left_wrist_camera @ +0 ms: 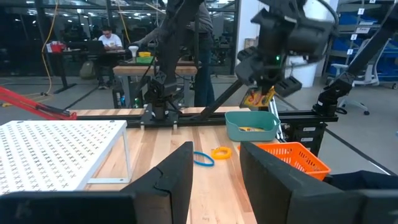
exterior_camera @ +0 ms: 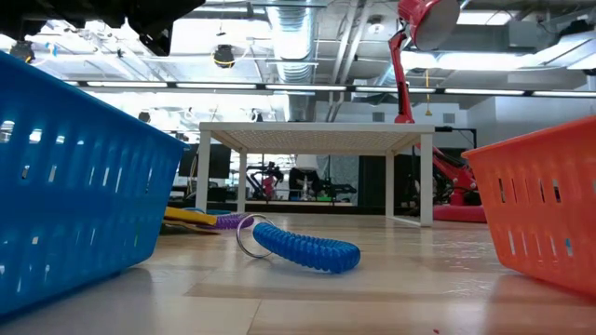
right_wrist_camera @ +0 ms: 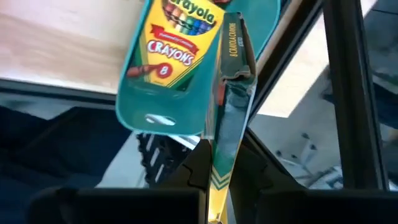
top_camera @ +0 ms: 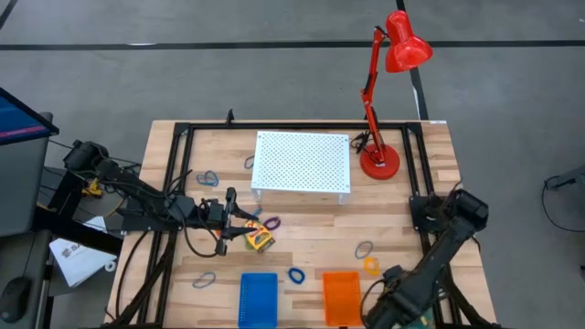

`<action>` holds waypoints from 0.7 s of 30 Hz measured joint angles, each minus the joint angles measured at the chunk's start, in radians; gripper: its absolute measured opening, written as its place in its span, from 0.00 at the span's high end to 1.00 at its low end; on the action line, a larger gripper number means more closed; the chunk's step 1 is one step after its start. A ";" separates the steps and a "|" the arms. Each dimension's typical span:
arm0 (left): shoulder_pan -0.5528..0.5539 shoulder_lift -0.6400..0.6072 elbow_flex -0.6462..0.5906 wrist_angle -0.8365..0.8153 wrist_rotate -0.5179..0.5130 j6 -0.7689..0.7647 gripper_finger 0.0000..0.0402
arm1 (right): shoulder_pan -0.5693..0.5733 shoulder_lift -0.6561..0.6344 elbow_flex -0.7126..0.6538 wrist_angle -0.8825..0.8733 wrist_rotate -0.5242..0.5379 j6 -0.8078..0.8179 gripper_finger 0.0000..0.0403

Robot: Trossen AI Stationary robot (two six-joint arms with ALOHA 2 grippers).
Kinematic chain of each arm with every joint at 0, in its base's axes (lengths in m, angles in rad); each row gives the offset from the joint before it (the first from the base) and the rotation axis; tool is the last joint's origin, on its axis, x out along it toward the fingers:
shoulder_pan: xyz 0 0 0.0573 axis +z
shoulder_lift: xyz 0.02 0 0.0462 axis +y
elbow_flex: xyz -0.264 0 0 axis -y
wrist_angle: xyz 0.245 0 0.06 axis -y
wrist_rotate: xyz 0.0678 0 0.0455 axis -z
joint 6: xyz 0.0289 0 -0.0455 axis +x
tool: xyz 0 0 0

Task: Pick & Place Office Desk Supplies
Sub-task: Put the yellow crayon box into the green bin

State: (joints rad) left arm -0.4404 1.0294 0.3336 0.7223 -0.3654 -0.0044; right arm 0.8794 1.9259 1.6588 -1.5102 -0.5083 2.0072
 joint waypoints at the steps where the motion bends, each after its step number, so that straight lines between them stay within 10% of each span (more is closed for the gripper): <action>1: 0.000 0.000 0.000 0.000 0.000 0.000 0.68 | -0.006 0.014 0.000 -0.001 -0.014 -0.025 0.94; 21: 0.000 0.000 0.000 0.000 0.024 0.000 0.68 | -0.049 0.153 0.000 -0.057 -0.092 -0.297 0.90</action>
State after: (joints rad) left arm -0.4404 1.0294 0.3336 0.7227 -0.3416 -0.0046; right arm 0.8309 2.0794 1.6585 -1.5668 -0.6007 1.7102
